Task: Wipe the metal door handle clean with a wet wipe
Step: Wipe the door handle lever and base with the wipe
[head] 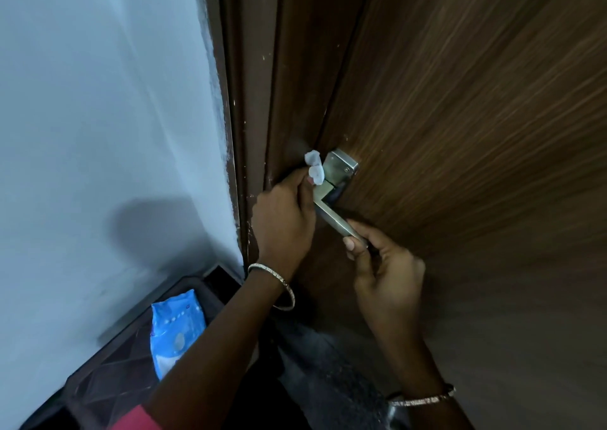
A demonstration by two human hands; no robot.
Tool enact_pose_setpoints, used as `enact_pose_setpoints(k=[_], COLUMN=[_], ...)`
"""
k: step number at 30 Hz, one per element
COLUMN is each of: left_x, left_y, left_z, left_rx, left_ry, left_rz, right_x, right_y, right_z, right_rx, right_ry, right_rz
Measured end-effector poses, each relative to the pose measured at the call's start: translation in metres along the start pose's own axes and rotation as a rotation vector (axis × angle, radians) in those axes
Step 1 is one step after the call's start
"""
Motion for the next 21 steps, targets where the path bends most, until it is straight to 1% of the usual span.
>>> enact_pose_setpoints(k=[3, 5, 9, 11, 13, 15, 16, 18, 19, 20, 21], left_x=[-0.001, -0.003, -0.002, -0.003, -0.004, -0.009, -0.012, -0.016, -0.017, -0.017, -0.016], left_y=[0.005, 0.000, -0.010, -0.011, -0.004, 0.007, 0.011, 0.016, 0.015, 0.013, 0.010], left_z=[0.006, 0.002, -0.021, -0.023, -0.013, 0.006, 0.016, 0.029, 0.030, 0.026, 0.019], left_rx=[-0.061, -0.164, -0.200, -0.177, -0.111, -0.043, -0.059, -0.192, -0.269, -0.328, -0.361], left_ry=[-0.105, -0.119, 0.000, 0.064, 0.078, -0.006, -0.077, -0.225, -0.269, -0.271, -0.234], left_rz=[0.095, 0.069, -0.015, -0.029, -0.011, 0.049, 0.086, 0.138, 0.149, 0.150, 0.142], right_x=[-0.001, -0.002, -0.003, -0.003, -0.004, -0.005, -0.005, -0.006, -0.007, -0.007, -0.007], right_y=[0.000, 0.001, 0.001, 0.001, 0.001, 0.002, 0.003, 0.003, 0.004, 0.004, 0.004], right_z=[0.002, 0.003, 0.003, 0.002, 0.001, 0.000, 0.000, -0.001, -0.002, -0.002, -0.002], right_rx=[-0.014, -0.015, -0.020, -0.004, -0.002, 0.006, 0.014, 0.025, 0.028, 0.030, 0.031], right_ry=[-0.008, -0.009, -0.020, -0.018, -0.013, -0.019, -0.021, -0.018, -0.015, -0.014, -0.016], right_rz=[-0.014, -0.016, -0.024, -0.033, -0.047, -0.056, -0.060, -0.066, -0.068, -0.070, -0.074])
Point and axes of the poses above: each hand's wrist, its own x-axis towards the middle knuckle, its own y-axis out of the palm, z = x × y, the point moved 8 cm from there along x, towards the middle knuckle, and after that the axes turned 14 degrees about -y, right-handed, at the moved point
